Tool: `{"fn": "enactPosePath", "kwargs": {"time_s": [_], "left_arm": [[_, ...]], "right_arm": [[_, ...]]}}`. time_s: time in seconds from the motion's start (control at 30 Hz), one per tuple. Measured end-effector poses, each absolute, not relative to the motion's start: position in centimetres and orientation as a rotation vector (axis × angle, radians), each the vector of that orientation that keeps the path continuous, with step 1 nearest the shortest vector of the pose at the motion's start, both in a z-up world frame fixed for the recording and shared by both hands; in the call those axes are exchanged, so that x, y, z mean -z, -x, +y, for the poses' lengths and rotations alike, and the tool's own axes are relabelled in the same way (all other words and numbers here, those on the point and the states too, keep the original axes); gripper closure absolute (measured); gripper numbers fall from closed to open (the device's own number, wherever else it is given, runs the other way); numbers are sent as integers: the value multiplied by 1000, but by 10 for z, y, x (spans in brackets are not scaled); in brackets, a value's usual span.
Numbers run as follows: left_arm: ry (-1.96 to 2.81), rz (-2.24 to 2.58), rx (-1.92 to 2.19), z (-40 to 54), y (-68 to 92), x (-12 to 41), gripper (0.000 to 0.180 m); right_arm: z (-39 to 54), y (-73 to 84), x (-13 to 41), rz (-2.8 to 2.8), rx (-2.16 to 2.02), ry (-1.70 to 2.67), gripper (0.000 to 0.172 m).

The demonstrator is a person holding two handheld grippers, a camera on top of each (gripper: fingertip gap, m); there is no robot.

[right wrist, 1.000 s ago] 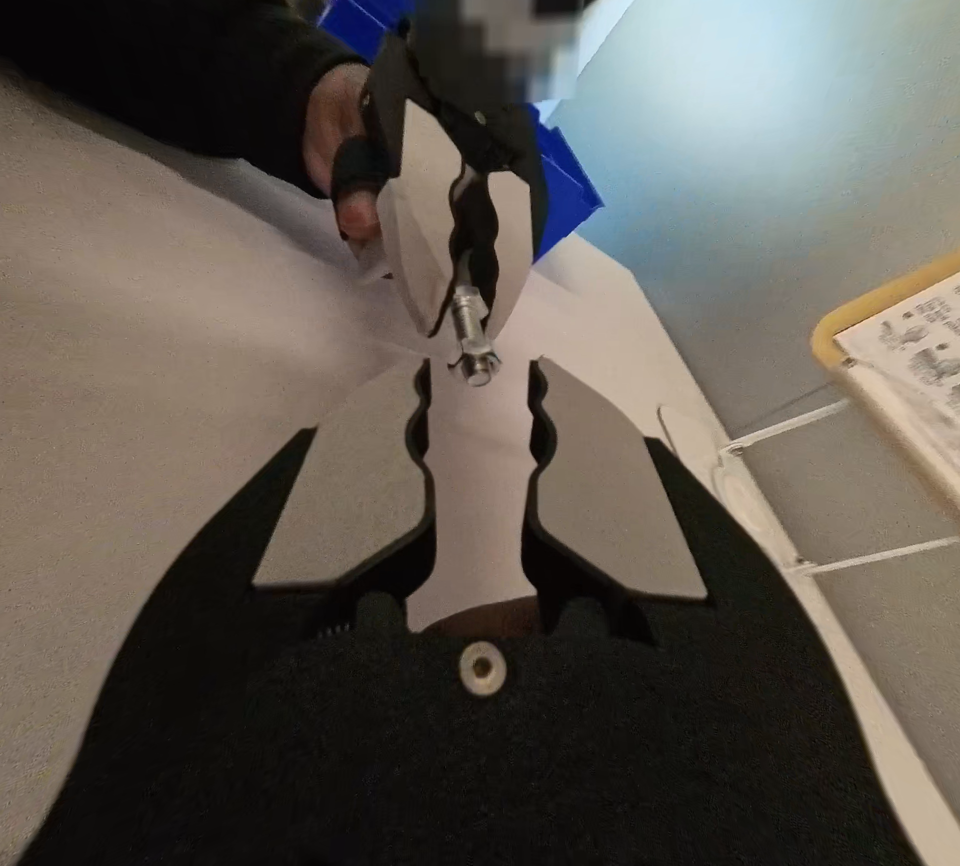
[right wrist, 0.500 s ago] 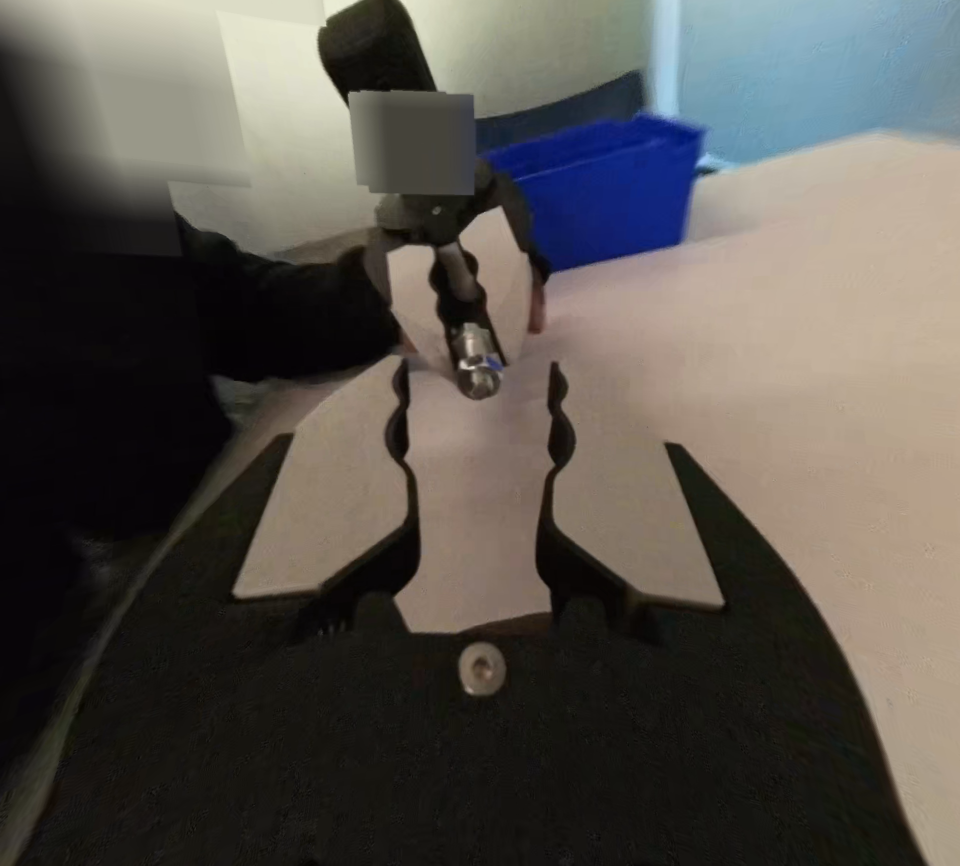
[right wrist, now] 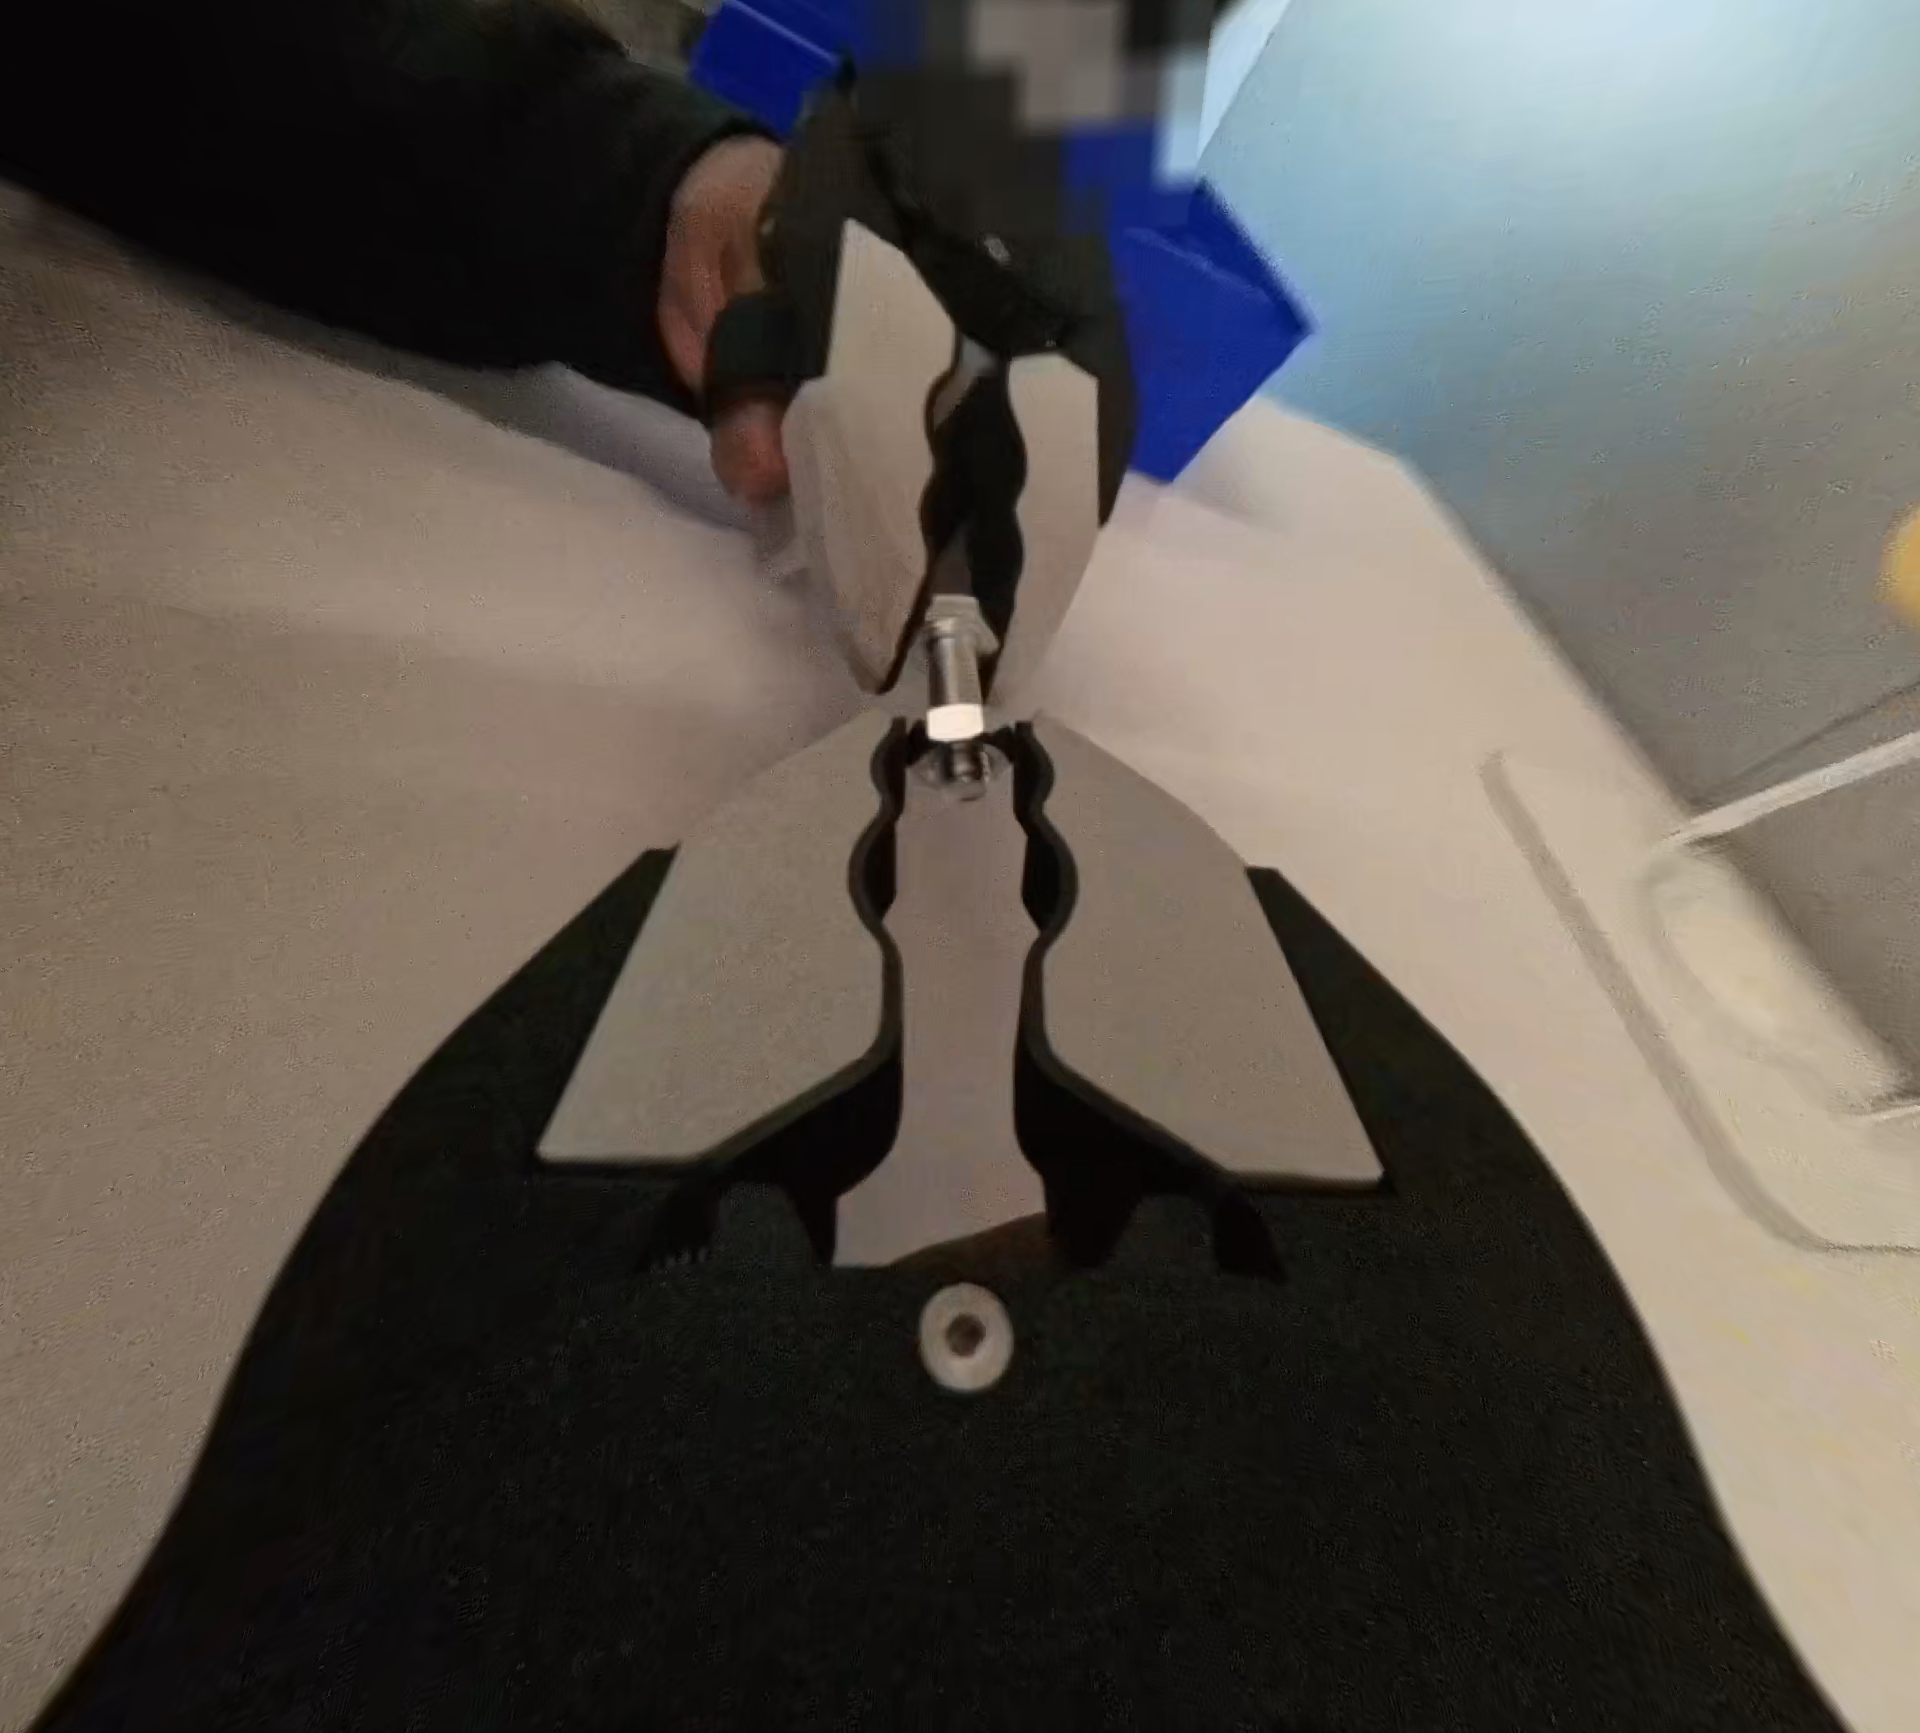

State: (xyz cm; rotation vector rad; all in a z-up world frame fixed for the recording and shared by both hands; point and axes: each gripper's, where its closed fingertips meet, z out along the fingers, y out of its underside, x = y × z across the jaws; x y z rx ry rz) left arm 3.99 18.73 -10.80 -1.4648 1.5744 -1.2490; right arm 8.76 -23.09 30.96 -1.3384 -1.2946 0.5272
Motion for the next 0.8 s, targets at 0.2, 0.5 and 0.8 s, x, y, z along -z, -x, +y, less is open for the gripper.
{"fn": "enactPosePath", "kwargs": {"time_s": [0.2, 0.5, 0.8], "left_arm": [[1289, 1680, 1019, 182, -41, 105, 163], [1465, 1445, 1446, 188, -37, 90, 163], [1358, 1656, 1174, 179, -39, 106, 163]], "right_arm": [[-240, -89, -320, -1019, -1347, 1648, 143], [-228, -89, -330, -1237, -399, 1188, 130], [-248, -81, -306, -1158, -1122, 1704, 153]]}}
